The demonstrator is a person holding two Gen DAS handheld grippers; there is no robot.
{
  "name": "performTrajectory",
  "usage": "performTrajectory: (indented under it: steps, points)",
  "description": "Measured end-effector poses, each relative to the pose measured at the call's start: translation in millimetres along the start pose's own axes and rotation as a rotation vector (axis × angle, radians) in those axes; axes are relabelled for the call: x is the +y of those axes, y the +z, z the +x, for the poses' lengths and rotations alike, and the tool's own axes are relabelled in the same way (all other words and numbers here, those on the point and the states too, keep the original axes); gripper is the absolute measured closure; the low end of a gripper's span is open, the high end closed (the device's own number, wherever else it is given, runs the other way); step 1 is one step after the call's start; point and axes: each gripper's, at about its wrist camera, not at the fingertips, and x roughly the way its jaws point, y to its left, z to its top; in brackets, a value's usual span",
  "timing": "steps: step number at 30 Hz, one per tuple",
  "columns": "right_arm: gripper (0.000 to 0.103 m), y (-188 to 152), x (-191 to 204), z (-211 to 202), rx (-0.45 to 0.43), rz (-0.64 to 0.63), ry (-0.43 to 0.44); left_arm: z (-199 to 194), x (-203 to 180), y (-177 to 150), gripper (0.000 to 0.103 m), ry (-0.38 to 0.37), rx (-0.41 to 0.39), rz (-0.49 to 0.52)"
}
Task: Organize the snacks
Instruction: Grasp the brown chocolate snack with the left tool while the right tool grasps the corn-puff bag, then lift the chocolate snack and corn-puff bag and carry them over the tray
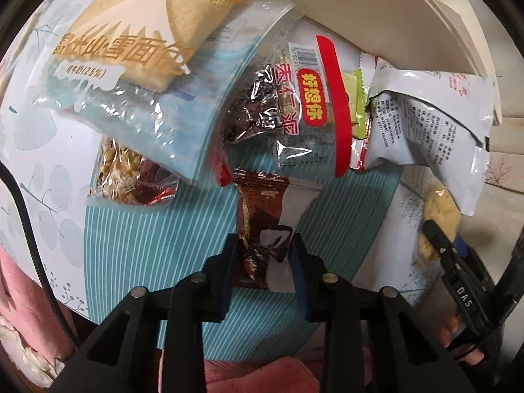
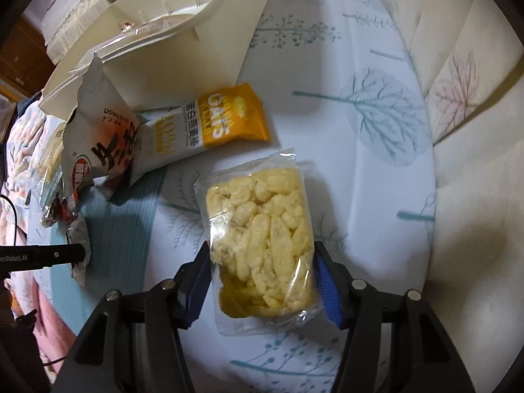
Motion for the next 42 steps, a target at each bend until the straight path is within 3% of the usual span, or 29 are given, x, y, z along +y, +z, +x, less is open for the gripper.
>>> performTrajectory:
  steps: [10,16,28,36,42]
  points:
    - [0.044,-14,33,-11,0.041,0.035,0.059,-42,47,1,0.076,-0.030,0.010,0.002]
    - [0.045,-18,76,-18,0.078,0.023,0.099,-79,79,-2,0.076,-0.039,0.019,0.001]
    - [0.045,-6,165,-34,0.092,-0.131,0.163,-170,127,18,0.076,-0.042,-0.022,0.047]
    - [0.045,11,206,-47,0.060,-0.228,0.240,-235,119,31,0.076,-0.030,-0.096,0.078]
    - [0.045,25,204,-72,-0.016,-0.264,0.310,-261,92,51,0.076,-0.030,-0.181,0.116]
